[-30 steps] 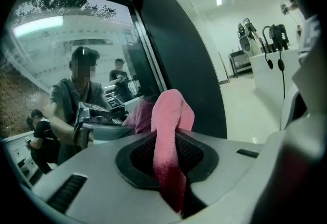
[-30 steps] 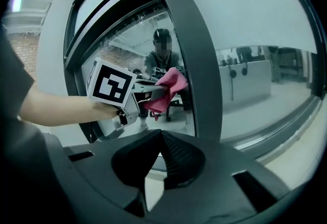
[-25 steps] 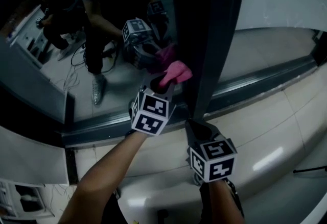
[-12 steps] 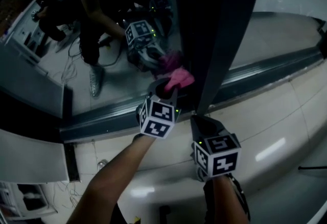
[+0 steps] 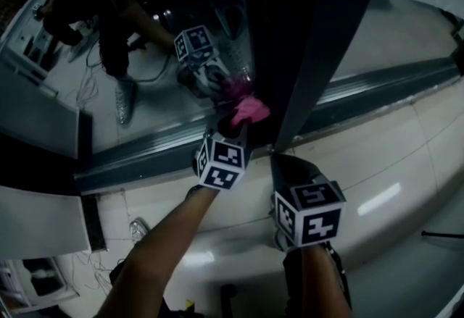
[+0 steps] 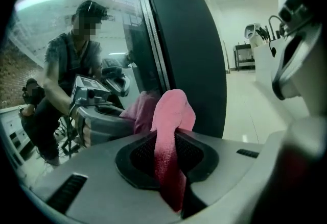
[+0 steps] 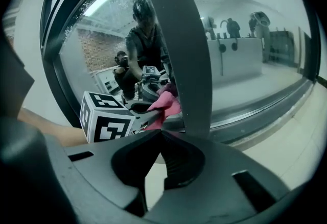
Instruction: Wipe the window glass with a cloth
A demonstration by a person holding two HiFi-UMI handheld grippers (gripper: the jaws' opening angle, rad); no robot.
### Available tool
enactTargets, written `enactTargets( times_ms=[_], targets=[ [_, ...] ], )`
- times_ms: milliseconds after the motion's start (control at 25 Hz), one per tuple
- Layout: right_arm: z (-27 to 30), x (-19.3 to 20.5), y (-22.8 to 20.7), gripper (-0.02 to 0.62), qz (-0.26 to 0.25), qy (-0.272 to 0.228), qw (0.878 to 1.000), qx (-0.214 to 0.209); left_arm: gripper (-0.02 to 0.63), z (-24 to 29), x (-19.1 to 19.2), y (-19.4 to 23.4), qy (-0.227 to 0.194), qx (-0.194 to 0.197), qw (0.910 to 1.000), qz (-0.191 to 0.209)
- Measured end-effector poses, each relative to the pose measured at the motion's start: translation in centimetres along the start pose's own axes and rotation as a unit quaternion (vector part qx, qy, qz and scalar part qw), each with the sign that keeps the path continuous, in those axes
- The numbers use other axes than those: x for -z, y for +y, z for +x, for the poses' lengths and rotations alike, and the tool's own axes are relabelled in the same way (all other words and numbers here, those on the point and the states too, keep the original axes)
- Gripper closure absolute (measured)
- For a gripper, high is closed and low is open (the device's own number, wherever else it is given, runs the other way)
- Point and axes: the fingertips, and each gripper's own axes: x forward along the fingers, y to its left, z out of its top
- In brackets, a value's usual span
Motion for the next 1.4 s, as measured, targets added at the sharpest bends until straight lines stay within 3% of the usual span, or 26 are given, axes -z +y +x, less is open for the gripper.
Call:
enactTargets(
  times_ms=[240, 480, 880, 1240, 1400],
  targets=[
    [-1.0, -2.3, 0.4, 0.597, -0.003, 0.005, 1.0, 0.008, 0.546, 0.7, 0.2, 0.1, 0.014, 0.01, 0.9997, -0.017],
    [1.0, 3.0, -0.7, 0.597, 0.016, 0.006, 1.0, -0.008, 0.546, 3.3, 6.7, -3.1, 0.042, 0.011, 0.9991, -0.006],
    [1.7, 3.2, -1.4, 0.598, 0.024, 0.001, 1.0, -0.016, 0.546, 6.2, 11.8, -4.5, 0.086, 0.008, 0.9962, 0.008],
    [1.0, 1.9, -1.4, 0.598, 0.026, -0.015, 1.0, -0.007, 0.546, 5.9, 11.8, -4.3, 0.096, 0.022, 0.995, 0.011],
    [0.3, 0.3, -0.8, 0.597, 0.018, -0.023, 1.0, -0.004, 0.546, 3.7, 9.2, -4.2, 0.084, 0.032, 0.996, 0.004]
  ],
)
